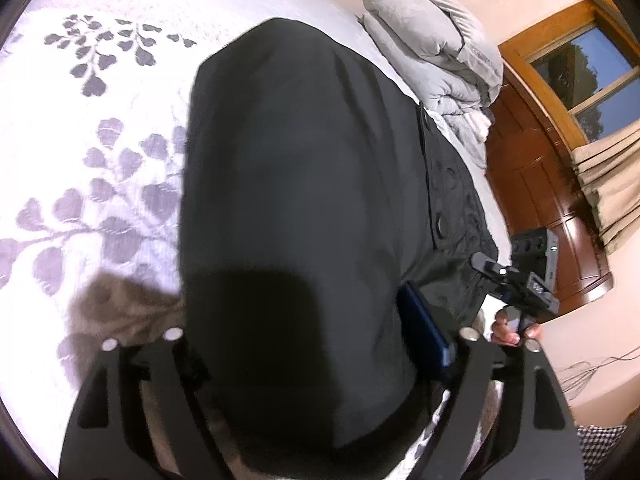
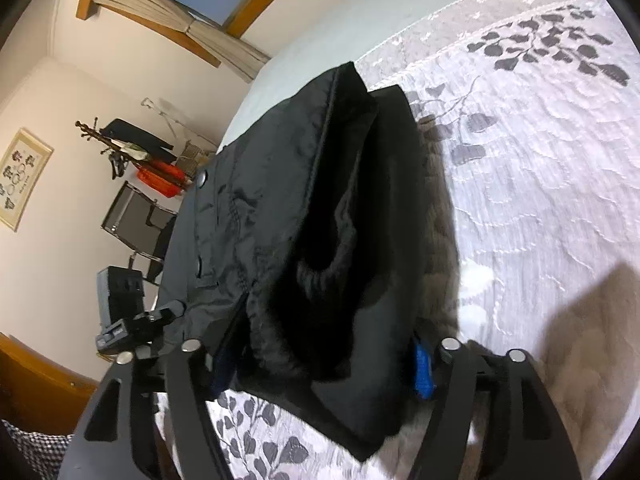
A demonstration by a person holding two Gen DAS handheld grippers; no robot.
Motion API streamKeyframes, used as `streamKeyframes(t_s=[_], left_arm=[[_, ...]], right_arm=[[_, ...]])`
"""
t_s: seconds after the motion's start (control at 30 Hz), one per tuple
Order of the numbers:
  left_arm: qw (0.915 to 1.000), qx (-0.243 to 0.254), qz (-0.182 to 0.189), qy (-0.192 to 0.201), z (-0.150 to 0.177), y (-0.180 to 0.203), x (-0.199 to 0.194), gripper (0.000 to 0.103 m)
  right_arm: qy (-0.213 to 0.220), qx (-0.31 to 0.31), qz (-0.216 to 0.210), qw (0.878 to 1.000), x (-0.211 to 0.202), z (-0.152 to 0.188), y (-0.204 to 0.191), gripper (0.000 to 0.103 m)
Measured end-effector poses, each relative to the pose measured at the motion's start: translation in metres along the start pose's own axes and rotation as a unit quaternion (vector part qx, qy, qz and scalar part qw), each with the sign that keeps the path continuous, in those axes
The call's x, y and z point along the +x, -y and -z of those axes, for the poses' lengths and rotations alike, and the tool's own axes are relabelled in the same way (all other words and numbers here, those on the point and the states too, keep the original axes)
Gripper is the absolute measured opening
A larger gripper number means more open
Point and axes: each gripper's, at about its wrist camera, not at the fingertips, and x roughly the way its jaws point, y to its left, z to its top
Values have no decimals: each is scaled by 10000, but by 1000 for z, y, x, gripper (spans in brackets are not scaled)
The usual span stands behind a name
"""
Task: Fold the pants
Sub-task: 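Lower the folded pants onto the bed cover and open both tools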
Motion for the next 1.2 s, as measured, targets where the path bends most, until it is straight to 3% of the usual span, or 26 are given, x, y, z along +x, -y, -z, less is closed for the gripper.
streamKeyframes(t_s=[0.17, 0.27, 0.37, 0.5, 0.63, 0.87, 1.0, 1.2], left_arm=[[9979, -120, -610, 153, 13, 0, -21, 98], [9940, -209, -1043, 262, 20, 7, -35, 100], [9884, -229, -1447, 407, 30, 20, -50, 100], [9797, 13, -1980, 321, 45, 44, -60, 100], [9724, 426, -2268, 338, 65, 76, -69, 100], [9670, 166, -2414, 793, 86, 106, -95, 100], [9645, 341, -2477, 848, 92, 127, -102, 100], [9525, 630, -2814, 984, 94, 156, -112, 100]], right_arm=[[211, 41, 371, 9991, -24, 13, -2, 86], [362, -50, 921, 9951, -40, 24, -14, 91], [502, -198, 1754, 9830, -56, 37, -34, 95], [679, -344, 2376, 9684, -74, 56, -69, 97], [815, -477, 2413, 9658, -87, 74, -92, 99], [912, -391, 2144, 9717, -97, 92, -130, 99], [927, -584, 2276, 9676, -100, 100, -152, 99], [1021, -687, 2352, 9641, -104, 108, -177, 99]])
